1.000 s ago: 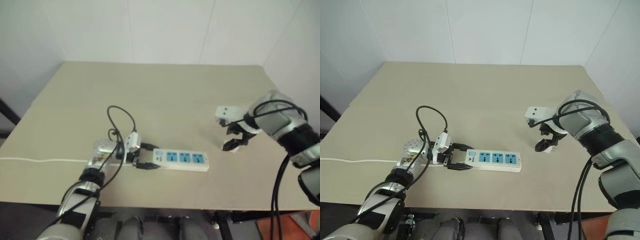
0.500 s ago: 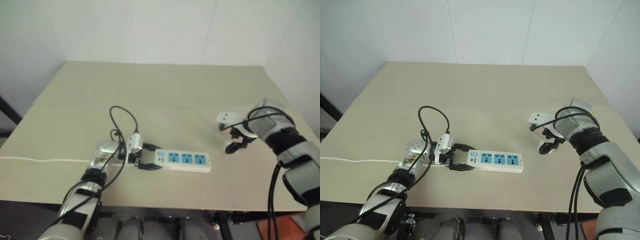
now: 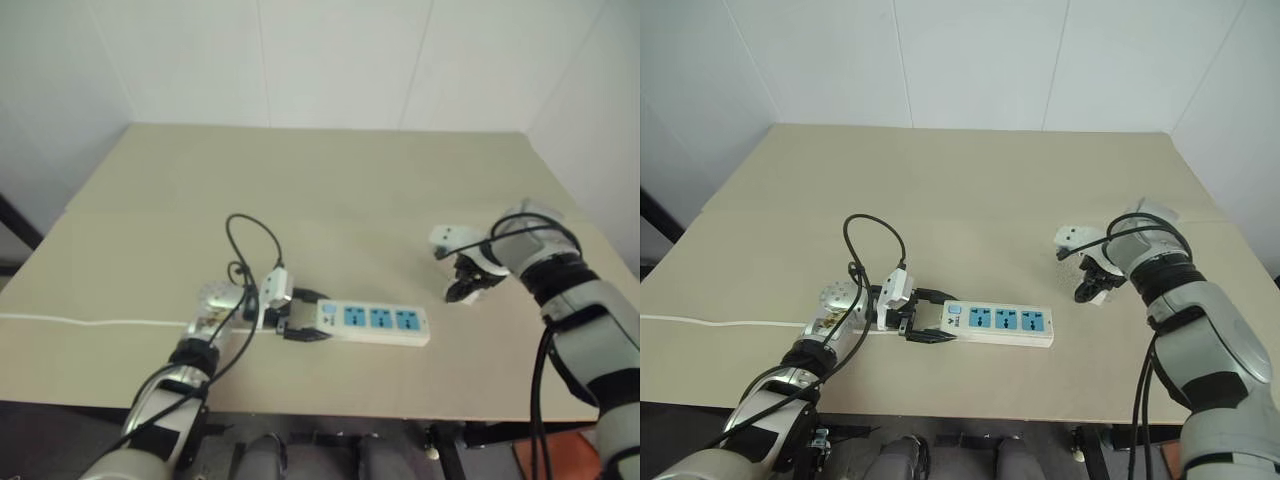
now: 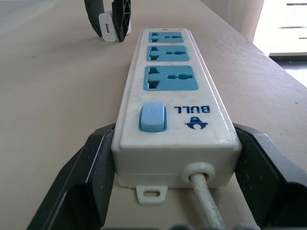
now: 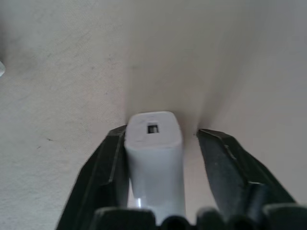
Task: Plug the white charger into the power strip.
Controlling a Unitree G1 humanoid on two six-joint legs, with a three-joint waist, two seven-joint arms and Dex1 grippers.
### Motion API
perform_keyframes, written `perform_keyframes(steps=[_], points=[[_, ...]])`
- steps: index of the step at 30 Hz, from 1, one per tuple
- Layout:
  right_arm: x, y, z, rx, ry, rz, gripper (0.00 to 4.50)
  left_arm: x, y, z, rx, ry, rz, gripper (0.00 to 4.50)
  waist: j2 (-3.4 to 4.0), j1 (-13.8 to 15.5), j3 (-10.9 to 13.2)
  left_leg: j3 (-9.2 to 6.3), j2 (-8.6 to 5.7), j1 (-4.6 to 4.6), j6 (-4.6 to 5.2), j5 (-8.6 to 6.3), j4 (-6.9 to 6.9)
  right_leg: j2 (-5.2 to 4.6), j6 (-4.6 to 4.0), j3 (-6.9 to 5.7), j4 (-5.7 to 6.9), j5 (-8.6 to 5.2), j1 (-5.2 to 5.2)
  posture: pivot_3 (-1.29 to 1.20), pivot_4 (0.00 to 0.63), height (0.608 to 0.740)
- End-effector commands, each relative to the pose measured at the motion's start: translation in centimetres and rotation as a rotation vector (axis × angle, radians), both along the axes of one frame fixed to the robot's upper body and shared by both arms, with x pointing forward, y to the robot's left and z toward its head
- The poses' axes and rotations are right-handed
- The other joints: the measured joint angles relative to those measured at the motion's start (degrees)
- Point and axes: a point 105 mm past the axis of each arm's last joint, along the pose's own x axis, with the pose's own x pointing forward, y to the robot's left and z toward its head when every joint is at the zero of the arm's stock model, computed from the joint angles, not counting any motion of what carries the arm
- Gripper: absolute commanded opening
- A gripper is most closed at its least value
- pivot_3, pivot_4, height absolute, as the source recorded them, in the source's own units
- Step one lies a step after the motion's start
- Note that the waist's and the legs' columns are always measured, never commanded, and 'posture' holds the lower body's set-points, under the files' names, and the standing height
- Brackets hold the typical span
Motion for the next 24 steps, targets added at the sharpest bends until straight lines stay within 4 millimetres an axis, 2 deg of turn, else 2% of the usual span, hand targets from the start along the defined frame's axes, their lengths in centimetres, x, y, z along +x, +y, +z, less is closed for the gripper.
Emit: perform_keyframes(steps=[1,8,12,15,18,21,24], points=[[0.6,0.1,1.8,0.0,-0.052,0.017,1.16,-0.4,-0.2,-0.6,0.043,0.0,-0.022,3.24,0.0,0.01,0.0,0.0,0.0,0.0,0.0,0.0,0.0,0.0,0.0,0.0,0.0,0.0,0.0,0.0,0.15,0.74],[0.1,0.4,2.5,-0.012,-0.075,0.06,1.11,-0.9,0.2,-0.9,0.076,0.014,-0.032,3.24,0.02,-0.17,0.0,0.0,0.01,-0.02,0.0,0.0,-0.01,0.01,0.0,0.0,0.03,0.0,-0.06,0.0,0.15,0.74],[-0.1,2.4,5.9,0.099,-0.268,0.173,1.11,-0.9,0.4,-0.9,0.104,0.026,-0.023,3.24,0.02,-0.11,0.0,-0.03,0.02,-0.05,0.0,0.0,-0.02,0.01,0.0,-0.02,0.03,0.0,-0.07,0.0,0.15,0.74],[-0.7,4.7,7.9,0.295,-0.355,0.201,1.11,-0.5,0.5,-0.8,0.135,0.028,-0.001,3.24,0.03,-0.24,0.0,-0.04,0.02,-0.02,0.0,0.0,-0.02,0.02,0.0,-0.01,0.05,0.0,-0.04,0.0,0.15,0.74],[-2.7,7.5,9.5,0.597,-0.348,0.27,1.11,0.0,0.3,-0.3,0.108,0.023,0.032,3.24,0.05,-0.23,-0.02,-0.07,0.03,0.12,0.0,0.0,-0.01,0.04,-0.01,-0.01,0.09,0.01,0.11,0.0,0.15,0.74],[-4.5,9.9,9.6,0.811,-0.314,0.349,1.11,-0.1,0.2,-0.3,0.098,0.026,0.042,3.24,0.04,-0.13,-0.02,-0.09,0.03,0.25,0.0,0.0,-0.01,0.03,-0.01,-0.04,0.0,0.0,0.36,0.0,0.15,0.74],[-6.3,12.1,8.5,1.064,-0.291,0.449,1.11,-0.5,0.5,-0.2,0.086,0.049,0.037,3.24,0.01,-0.12,-0.04,-0.11,0.03,0.42,0.0,0.0,-0.01,0.03,0.01,-0.05,-0.08,0.01,0.58,0.0,0.15,0.74]])
